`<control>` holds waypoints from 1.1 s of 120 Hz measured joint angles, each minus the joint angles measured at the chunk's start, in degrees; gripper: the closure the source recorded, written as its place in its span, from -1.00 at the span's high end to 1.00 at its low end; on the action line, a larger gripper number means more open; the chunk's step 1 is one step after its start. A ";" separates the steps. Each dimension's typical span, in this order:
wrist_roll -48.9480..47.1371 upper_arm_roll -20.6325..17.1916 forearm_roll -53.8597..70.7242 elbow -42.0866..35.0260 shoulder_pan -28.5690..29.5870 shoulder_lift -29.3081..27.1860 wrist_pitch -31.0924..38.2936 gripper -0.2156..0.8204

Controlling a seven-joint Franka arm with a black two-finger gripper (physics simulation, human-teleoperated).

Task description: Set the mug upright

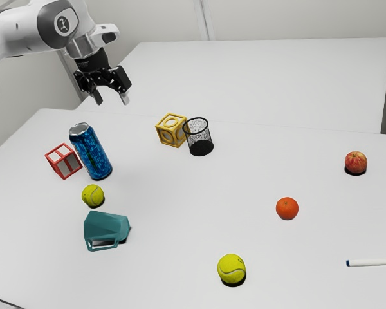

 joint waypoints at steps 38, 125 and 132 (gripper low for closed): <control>0.44 0.00 -0.27 -2.54 0.01 -2.04 0.00 0.58; 10.45 20.40 -21.73 -36.39 7.42 -22.01 -2.55 0.58; 12.79 21.37 -23.34 -39.59 7.90 -22.35 -0.54 0.58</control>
